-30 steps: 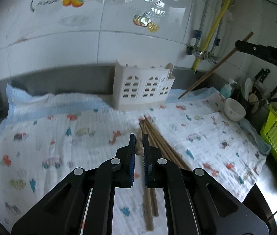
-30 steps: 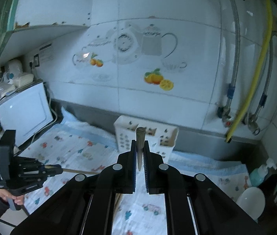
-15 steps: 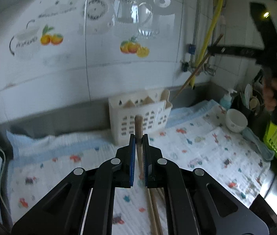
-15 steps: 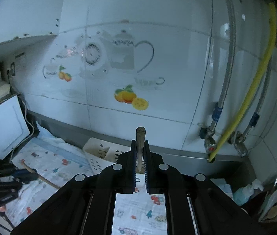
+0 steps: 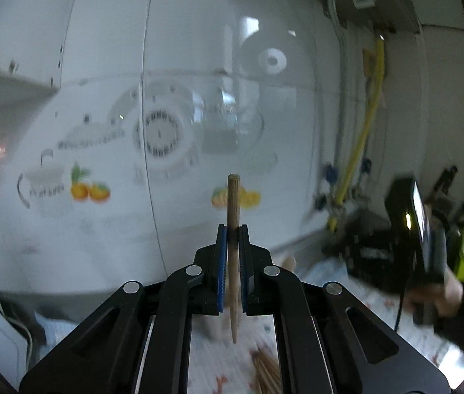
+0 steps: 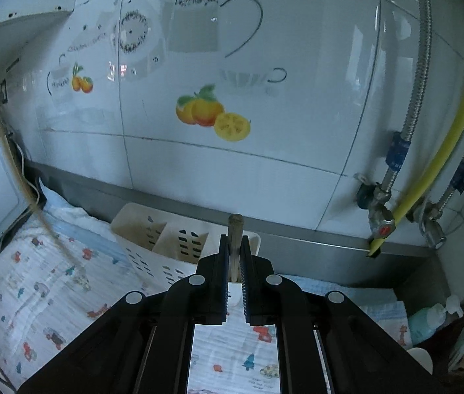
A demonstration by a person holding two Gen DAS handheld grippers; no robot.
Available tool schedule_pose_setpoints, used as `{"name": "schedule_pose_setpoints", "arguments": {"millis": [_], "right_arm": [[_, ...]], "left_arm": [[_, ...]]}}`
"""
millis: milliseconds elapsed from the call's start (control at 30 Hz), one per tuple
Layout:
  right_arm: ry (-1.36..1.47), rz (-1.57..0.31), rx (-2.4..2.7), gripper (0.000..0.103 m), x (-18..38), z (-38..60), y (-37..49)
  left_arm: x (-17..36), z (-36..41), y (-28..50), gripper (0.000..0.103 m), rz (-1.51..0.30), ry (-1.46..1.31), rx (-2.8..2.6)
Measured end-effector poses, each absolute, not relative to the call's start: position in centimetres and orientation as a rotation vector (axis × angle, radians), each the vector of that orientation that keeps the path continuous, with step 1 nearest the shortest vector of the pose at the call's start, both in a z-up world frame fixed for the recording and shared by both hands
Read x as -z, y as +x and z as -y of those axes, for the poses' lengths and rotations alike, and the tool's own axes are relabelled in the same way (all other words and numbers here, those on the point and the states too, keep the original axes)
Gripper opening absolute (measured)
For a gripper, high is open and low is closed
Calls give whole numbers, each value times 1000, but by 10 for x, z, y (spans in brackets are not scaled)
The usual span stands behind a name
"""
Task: Organize utensils
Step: 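Lower both held chopsticks into the white holder and open both tools, then move both open tools back to the chopstick pile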
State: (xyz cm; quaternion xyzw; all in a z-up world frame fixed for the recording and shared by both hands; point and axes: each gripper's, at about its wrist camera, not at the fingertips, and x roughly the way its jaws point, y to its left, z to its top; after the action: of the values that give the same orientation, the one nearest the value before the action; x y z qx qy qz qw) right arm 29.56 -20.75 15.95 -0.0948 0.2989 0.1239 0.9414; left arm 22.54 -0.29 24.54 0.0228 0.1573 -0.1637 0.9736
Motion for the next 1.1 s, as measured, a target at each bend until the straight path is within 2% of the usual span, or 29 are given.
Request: {"name": "schedule_pose_setpoints", "arguments": {"millis": [167, 300, 633, 700, 767, 833, 1100], "right_arm": [[-208, -611, -254, 7, -155, 208, 298], [-221, -595, -257, 16, -155, 207, 293], [-169, -541, -304, 21, -157, 214, 249], [-162, -540, -320, 21, -153, 213, 236], [-161, -543, -332, 21, -149, 211, 224], [-159, -546, -350, 21, -144, 208, 208], [-151, -565, -398, 21, -110, 197, 137]], "left_arm": [[-260, 14, 254, 5, -258, 64, 288], [-252, 21, 275, 5, -245, 61, 264], [-201, 17, 308, 7, -383, 20, 265], [-195, 16, 305, 9, -404, 19, 266], [-193, 15, 298, 17, -412, 17, 265], [-195, 12, 283, 30, -404, 3, 277], [-176, 7, 199, 35, -434, 48, 295]]}}
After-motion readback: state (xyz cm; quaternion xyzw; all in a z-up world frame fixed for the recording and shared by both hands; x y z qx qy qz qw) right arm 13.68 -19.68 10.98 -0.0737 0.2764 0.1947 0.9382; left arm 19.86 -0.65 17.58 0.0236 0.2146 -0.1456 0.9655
